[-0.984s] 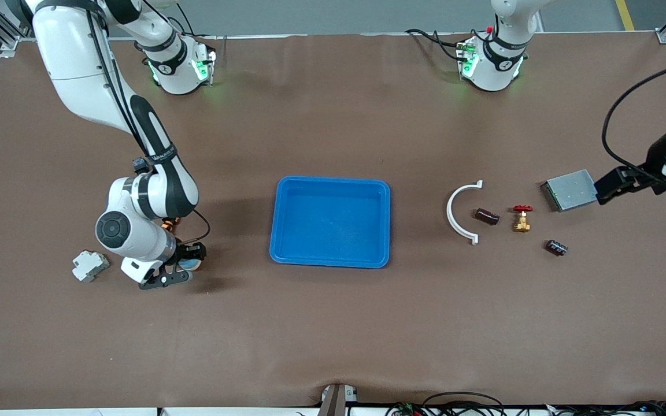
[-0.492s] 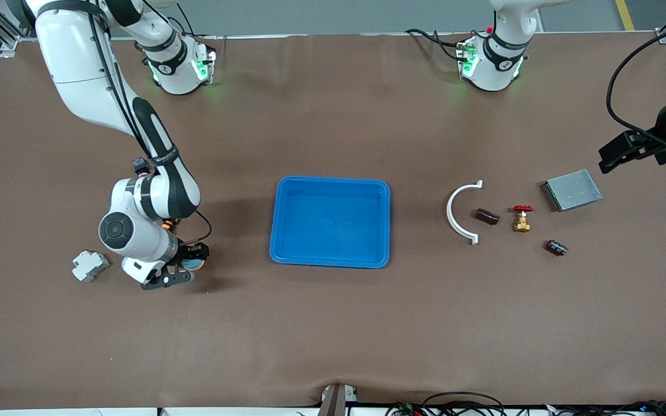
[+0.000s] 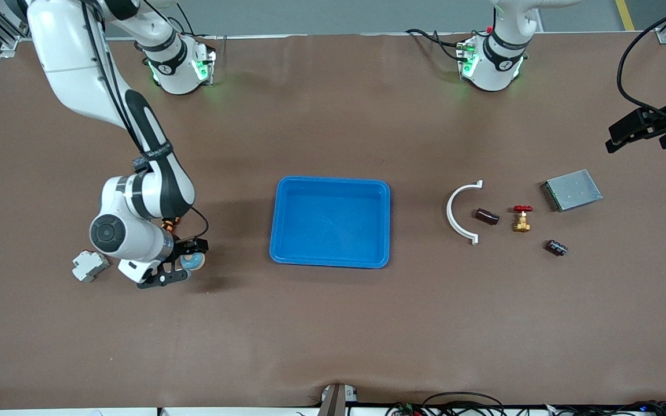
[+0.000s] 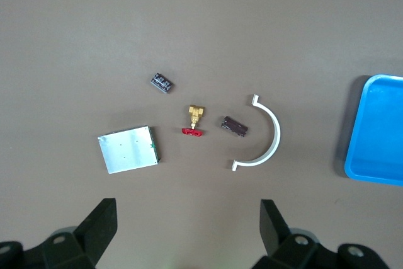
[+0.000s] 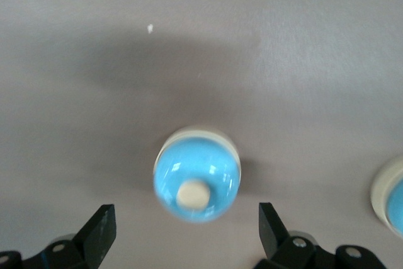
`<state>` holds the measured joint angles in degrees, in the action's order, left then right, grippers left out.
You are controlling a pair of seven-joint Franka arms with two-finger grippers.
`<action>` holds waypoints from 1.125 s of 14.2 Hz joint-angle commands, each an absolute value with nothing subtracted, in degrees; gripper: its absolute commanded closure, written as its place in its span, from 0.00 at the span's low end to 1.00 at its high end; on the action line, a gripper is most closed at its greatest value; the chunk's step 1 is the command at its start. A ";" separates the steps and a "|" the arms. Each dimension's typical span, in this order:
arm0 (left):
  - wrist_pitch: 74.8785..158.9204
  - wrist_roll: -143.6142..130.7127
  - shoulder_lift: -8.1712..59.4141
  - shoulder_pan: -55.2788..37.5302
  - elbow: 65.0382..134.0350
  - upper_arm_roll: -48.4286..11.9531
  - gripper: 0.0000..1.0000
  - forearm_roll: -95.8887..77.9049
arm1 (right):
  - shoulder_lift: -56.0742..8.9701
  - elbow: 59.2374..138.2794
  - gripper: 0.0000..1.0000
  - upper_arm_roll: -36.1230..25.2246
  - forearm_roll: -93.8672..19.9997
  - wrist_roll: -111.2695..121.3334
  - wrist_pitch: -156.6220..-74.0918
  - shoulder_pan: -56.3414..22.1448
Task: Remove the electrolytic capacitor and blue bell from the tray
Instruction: 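Open the right gripper to release the bell and raise it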
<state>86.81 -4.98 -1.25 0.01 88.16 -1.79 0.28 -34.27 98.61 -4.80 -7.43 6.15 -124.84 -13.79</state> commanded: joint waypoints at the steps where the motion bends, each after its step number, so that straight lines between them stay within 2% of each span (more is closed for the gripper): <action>1: 88.33 -4.22 -4.13 -0.88 91.58 -2.45 0.00 -0.18 | -26.65 99.93 0.00 -4.39 -6.51 2.82 -117.27 -13.71; 5: 87.71 -5.10 -4.13 0.09 91.15 -5.71 0.00 0.52 | -18.91 99.49 0.00 -4.83 -6.24 2.55 -106.55 -13.10; 10: 85.62 -4.66 -5.27 -0.17 91.49 -5.27 0.00 0.97 | -13.02 92.21 0.00 -6.68 -3.34 2.37 -90.99 -13.10; 13: 85.69 -5.10 -6.41 -0.61 91.76 -5.45 0.00 1.85 | -8.28 91.67 0.00 -7.90 -3.08 2.37 -87.02 -13.10; 16: 86.83 -5.01 -9.04 -1.05 94.65 -5.36 0.00 2.55 | -5.98 90.01 0.00 -10.28 -3.16 2.37 -86.75 -13.10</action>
<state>86.00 -5.05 -5.73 -0.55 91.10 -5.29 0.95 -7.54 90.66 -9.33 -3.47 2.96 -87.42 -13.62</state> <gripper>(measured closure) 0.000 0.000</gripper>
